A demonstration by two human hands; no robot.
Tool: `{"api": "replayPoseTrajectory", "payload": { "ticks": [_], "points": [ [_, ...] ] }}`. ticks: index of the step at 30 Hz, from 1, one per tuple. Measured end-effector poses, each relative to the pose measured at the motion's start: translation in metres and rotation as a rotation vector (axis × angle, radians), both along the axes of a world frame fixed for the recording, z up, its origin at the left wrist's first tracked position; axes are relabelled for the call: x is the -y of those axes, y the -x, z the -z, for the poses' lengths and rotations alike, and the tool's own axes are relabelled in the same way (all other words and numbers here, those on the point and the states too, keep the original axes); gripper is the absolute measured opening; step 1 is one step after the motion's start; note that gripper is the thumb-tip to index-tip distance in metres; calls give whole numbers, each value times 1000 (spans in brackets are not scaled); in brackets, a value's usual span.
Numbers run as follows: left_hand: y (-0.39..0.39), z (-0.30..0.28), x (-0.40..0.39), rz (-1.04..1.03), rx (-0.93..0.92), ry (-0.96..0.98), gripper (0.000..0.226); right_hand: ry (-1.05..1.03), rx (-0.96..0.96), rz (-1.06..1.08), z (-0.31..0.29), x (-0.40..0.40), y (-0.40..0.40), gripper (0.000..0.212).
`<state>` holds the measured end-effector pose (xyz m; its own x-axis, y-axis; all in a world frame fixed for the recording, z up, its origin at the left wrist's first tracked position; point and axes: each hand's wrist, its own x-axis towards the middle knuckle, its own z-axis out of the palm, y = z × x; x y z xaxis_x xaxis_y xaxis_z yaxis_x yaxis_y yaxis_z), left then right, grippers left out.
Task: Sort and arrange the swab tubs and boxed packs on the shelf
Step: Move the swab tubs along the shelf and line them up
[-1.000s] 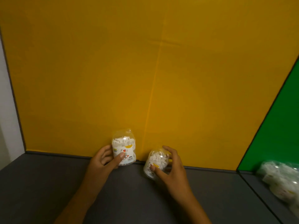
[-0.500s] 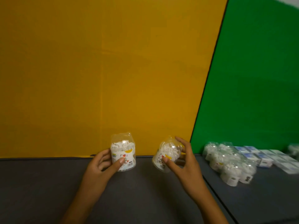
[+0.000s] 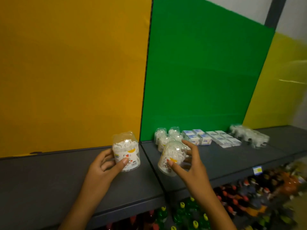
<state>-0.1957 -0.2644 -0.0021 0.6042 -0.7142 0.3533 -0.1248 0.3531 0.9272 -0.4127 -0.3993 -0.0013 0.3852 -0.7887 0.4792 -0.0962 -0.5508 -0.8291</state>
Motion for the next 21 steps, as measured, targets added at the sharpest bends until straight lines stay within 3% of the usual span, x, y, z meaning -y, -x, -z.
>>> {"api": "replayPoseTrajectory", "payload": {
  "ticks": [12,21],
  "points": [
    [108,-12,106,184,56,-1,46,26,-6,208,-8,54,129,66],
    [168,-6,221,256,105,29,47,20,-44,327,-4,140,201,64]
  ]
}}
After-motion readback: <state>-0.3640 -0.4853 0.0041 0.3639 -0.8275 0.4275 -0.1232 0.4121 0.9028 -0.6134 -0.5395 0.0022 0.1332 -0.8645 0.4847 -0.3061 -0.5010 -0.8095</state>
